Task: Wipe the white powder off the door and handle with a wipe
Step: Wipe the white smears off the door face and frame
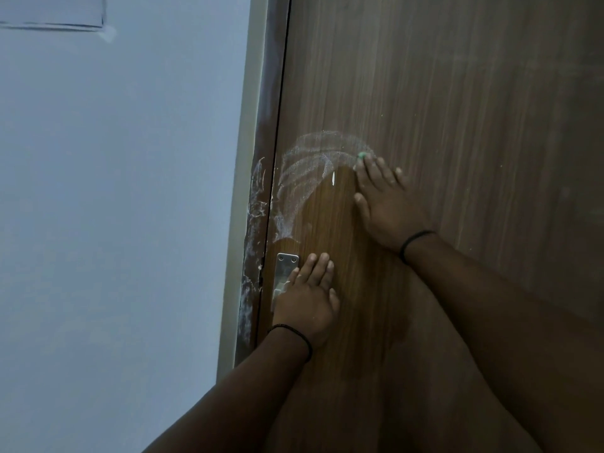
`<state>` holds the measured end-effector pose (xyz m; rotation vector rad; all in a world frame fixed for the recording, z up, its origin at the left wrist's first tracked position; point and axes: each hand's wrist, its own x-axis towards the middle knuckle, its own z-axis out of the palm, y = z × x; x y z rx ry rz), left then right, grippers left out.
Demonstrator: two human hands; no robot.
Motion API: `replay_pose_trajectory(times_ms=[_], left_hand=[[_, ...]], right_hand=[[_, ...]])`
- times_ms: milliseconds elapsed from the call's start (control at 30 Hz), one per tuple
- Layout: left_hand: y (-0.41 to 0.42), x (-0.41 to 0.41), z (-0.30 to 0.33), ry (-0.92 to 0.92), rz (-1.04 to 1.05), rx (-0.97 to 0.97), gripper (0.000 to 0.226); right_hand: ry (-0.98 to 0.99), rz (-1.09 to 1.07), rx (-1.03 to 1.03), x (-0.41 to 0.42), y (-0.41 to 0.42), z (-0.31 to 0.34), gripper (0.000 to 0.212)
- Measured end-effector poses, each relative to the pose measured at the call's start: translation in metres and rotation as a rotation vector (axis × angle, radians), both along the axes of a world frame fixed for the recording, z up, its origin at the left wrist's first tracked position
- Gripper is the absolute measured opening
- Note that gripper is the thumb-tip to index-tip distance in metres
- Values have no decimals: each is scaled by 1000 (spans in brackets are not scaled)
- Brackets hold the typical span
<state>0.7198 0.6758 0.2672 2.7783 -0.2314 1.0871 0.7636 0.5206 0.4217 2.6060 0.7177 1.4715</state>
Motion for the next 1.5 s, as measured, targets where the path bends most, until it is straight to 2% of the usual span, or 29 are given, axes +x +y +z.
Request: replay_pose_trajectory(times_ms=[100,233,300,467,567,733,867,967,1100,1200,1367,1500], left_hand=[[0,1,-1,4,6,3,56],[-2,0,3,15,26,27,57],[-2,0,6,11,48,69,57],[0,-2,21,-105,65,139,56],[-4,2,35,-156,56,109,55],[-10,6,41,-88,76,105,56],[-9,5,46,-47,88,122,56],[-11,3,48,-28,97,124,56],[-11,1,52,-20,99,119,56],[-9,0,51,-16,85,128,56],[-6,1,46,-20,87,137,56],[-8,2,44,-31,92,110,56]], right_hand=[[43,25,72,-4,21,12,59],[69,61,-105,-10,26,-25,58],[60,31,-128,-9,11,-34,57],[49,11,94,-2,-4,6,57],[71,28,126,-5,16,15,59],[31,15,-101,-7,2,-13,58],[-18,-67,31,-6,-5,2,58],[-4,-33,132,-7,19,26,59],[14,7,-29,-12,45,12,59],[-3,-8,-121,-12,32,-5,57],[-37,-31,65,-4,17,36,58],[-16,26,34,-5,61,41,59]])
